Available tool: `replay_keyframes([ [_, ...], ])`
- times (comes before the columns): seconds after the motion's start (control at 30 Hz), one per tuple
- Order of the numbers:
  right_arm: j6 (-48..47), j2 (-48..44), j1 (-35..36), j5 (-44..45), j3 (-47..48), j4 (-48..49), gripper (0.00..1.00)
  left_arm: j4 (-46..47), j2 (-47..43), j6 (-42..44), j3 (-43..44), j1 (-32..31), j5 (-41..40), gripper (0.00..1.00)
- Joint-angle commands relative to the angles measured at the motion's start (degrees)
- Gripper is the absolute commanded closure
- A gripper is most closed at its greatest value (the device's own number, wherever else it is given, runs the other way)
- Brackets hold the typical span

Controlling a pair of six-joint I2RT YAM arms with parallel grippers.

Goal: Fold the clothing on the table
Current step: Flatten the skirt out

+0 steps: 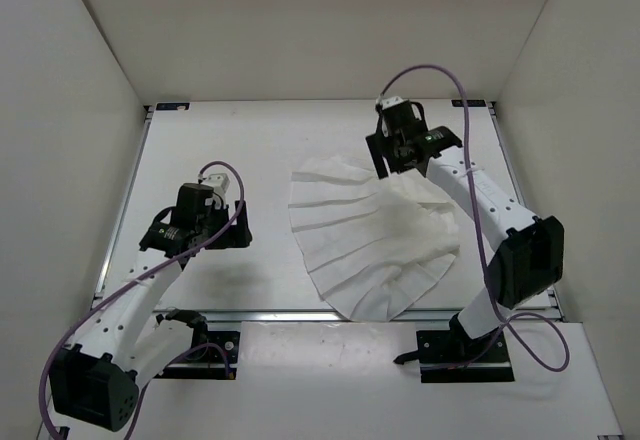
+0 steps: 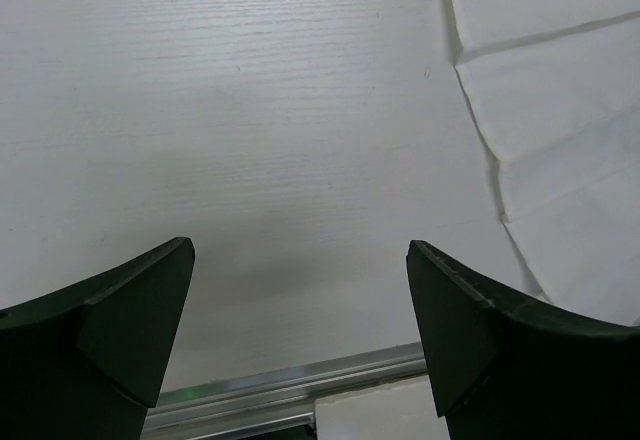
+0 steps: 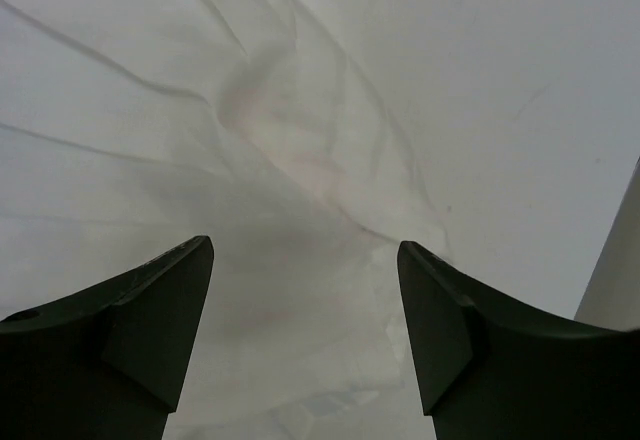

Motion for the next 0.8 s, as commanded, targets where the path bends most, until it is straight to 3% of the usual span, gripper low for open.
replay_keyframes([
  [0.0,-3.61,2.64,-3.68,0.50,-8.74,1.51,0.28,0.69,-1.68,0.43,-0.42,0.13,1.19,0.01],
  [0.2,-3.18,10.28,-4.83,-3.98,-12.37,4.41,0.26,1.74,-3.53,0.79,-0.95,1.27,2.07,0.01],
  [0.3,-2.12,14.86,-5.10,-7.05,-10.79,4.06,0.39,1.39,-2.83,0.88,-0.86,0.84,2.24,0.01],
  [0.37,-1.07,17.32,-4.57,-8.29,-8.68,2.22,0.53,1.57,-2.92,1.13,-0.77,0.30,2.68,0.02],
  [0.4,0.24,17.76,-4.05,-9.16,-7.46,0.30,0.84,1.57,-2.39,0.96,-0.86,0.39,2.07,0.01],
  [0.43,1.82,18.64,-3.00,-9.35,-5.71,-1.28,1.00,1.39,-2.39,0.87,-0.86,0.39,2.24,0.01],
  [0.6,8.16,16.28,0.96,-23.99,1.49,-3.15,1.00,2.09,-1.78,0.87,-1.56,2.41,3.03,0.01],
  [0.77,15.37,10.14,3.77,-34.47,11.60,5.80,1.00,2.27,-1.95,0.44,-1.30,2.24,2.51,0.01],
])
